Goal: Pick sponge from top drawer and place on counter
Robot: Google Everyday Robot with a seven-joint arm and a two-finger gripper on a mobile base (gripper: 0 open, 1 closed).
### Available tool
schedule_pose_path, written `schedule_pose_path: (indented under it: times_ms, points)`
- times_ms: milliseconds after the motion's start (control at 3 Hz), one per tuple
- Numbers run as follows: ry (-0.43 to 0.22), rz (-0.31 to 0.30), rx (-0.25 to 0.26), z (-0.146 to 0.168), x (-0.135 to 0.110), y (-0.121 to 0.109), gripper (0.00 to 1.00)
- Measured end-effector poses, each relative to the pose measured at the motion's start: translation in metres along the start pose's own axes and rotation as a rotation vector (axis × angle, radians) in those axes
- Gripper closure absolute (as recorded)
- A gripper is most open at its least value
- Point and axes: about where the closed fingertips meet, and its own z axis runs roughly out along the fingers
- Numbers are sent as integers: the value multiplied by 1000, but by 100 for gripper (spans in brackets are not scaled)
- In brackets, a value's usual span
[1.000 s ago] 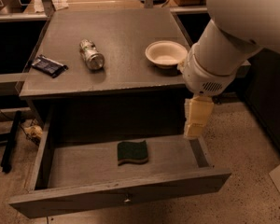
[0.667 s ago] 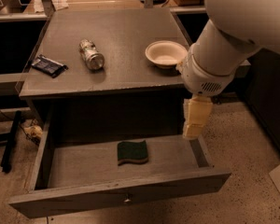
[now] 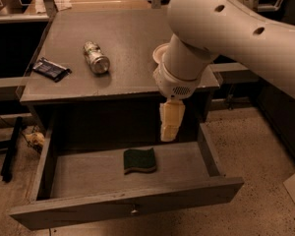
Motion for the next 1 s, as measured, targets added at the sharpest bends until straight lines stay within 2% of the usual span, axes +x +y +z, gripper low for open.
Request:
schedule_pose_path:
  times_ms: [333, 667, 1000]
  points:
    - [-4, 2, 2, 0, 0, 4, 0]
    - [-26, 13, -27, 24, -12, 18, 0]
    - [-35, 20, -47, 51, -19, 21, 0]
